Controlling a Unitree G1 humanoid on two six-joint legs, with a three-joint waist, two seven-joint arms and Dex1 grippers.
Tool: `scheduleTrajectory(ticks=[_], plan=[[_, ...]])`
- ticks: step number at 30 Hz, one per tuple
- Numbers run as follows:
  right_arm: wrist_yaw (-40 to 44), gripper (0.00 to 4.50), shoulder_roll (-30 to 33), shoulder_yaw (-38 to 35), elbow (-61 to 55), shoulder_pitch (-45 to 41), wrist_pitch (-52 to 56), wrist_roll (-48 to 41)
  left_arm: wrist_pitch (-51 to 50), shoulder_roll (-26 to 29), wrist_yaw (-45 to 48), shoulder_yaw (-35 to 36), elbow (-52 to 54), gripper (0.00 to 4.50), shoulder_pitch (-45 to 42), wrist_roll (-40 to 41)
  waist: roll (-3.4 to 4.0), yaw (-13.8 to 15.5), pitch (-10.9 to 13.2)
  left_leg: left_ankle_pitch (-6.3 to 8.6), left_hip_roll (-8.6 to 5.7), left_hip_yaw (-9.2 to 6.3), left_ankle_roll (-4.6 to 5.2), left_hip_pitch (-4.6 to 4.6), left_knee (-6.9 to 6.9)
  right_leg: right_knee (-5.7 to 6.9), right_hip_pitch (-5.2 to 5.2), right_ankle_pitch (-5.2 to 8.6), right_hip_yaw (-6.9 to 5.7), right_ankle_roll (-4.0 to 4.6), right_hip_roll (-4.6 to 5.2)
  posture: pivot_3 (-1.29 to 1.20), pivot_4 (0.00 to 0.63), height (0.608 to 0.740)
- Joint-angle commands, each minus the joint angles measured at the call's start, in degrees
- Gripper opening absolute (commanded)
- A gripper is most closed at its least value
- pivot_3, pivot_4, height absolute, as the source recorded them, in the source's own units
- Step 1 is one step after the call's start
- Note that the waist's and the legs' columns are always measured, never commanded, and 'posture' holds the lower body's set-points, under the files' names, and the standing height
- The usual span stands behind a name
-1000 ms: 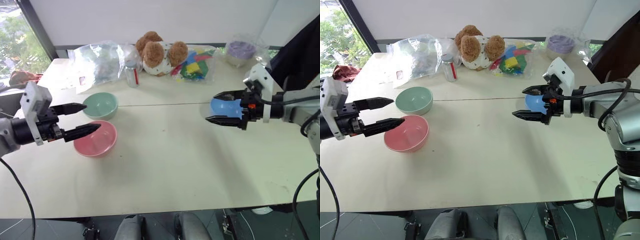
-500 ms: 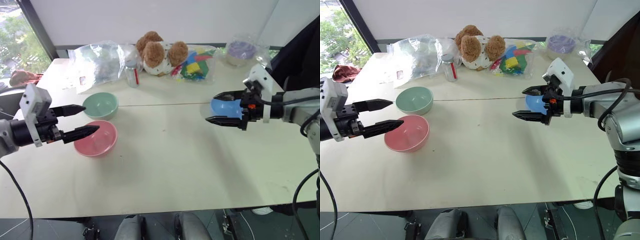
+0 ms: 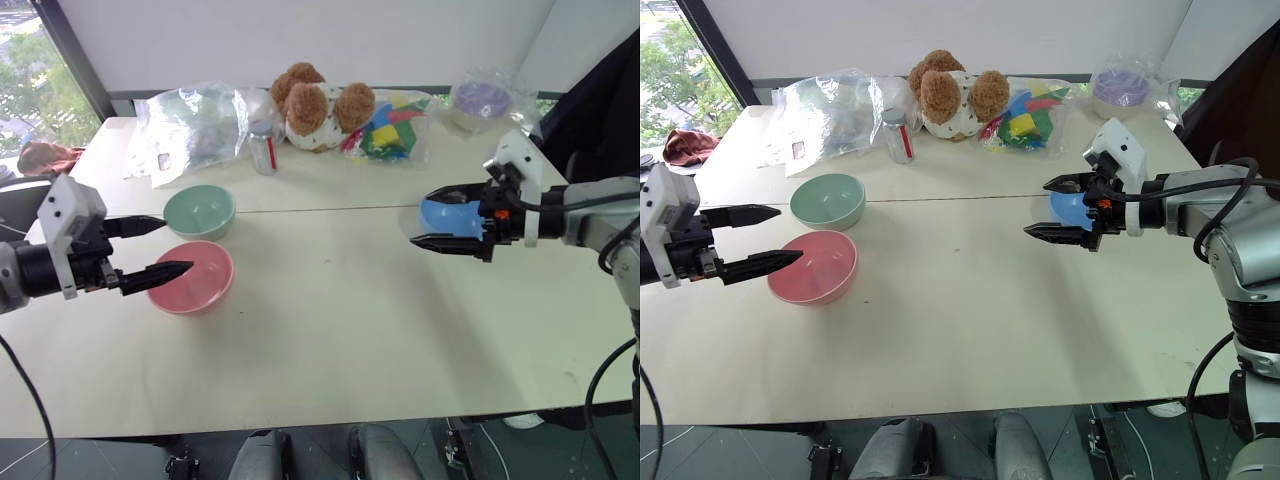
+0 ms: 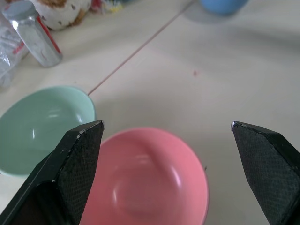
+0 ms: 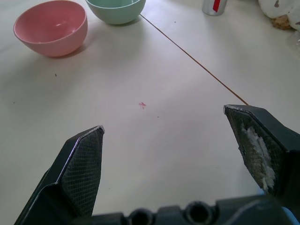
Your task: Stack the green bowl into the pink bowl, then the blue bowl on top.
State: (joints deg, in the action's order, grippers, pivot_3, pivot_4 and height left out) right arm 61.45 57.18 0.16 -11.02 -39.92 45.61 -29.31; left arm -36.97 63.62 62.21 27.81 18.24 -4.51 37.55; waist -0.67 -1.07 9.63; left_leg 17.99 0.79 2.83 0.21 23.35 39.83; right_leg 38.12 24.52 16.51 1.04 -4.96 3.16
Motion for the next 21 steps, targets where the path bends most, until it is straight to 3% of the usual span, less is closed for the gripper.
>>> scheduleTrajectory(ticks=[1, 6, 12, 15, 21], plan=[[0.3, 4.46, -0.5, 0.1, -0.7, -1.4, -1.5, 0.7, 5.5, 2.2, 4.4, -0.1, 2.4, 4.5, 4.5, -4.8, 0.01, -0.1, 0.0, 0.0, 0.0, 0.02, 0.0, -0.01, -0.05, -0.02, 0.01, 0.0, 0.0, 0.01, 0.01, 0.0, 0.15, 0.74], [-0.1, 4.46, -1.8, 1.1, -1.6, -1.1, -2.2, 1.4, 18.2, 1.4, 4.8, -11.7, -1.1, 4.5, 7.0, -16.8, 0.06, 0.2, 0.0, -0.02, -0.05, 0.03, -0.03, -0.01, -0.14, -0.03, 0.03, 0.01, 0.0, 0.02, 0.06, 0.0, 0.15, 0.74], [-0.6, 4.46, -1.9, 0.4, -2.8, -1.0, -1.2, 0.8, 26.4, -2.3, 1.8, -22.2, -9.9, 4.5, 0.1, -26.1, 0.05, 0.2, 0.0, 0.0, -0.09, 0.03, -0.01, 0.01, -0.14, -0.04, 0.03, 0.0, -0.02, 0.01, 0.08, 0.0, 0.15, 0.74], [-1.0, 4.5, -1.7, -0.1, -3.5, -0.6, -0.6, 0.6, 27.9, -3.5, 2.3, -24.2, -11.6, 3.59, -2.1, -27.2, 0.05, 0.1, 0.0, 0.0, -0.08, 0.04, 0.01, 0.02, -0.14, -0.04, 0.05, 0.0, -0.04, 0.0, 0.08, 0.0, 0.15, 0.74], [-1.4, 4.5, -0.9, -1.4, -4.5, 0.6, 0.1, 0.4, 27.0, -4.2, 6.4, -26.4, -10.4, 0.49, -5.7, -25.4, 0.05, 0.1, 0.0, 0.01, -0.08, 0.06, 0.02, 0.02, -0.14, -0.03, 0.05, -0.01, -0.05, 0.0, 0.08, 0.0, 0.15, 0.74]])
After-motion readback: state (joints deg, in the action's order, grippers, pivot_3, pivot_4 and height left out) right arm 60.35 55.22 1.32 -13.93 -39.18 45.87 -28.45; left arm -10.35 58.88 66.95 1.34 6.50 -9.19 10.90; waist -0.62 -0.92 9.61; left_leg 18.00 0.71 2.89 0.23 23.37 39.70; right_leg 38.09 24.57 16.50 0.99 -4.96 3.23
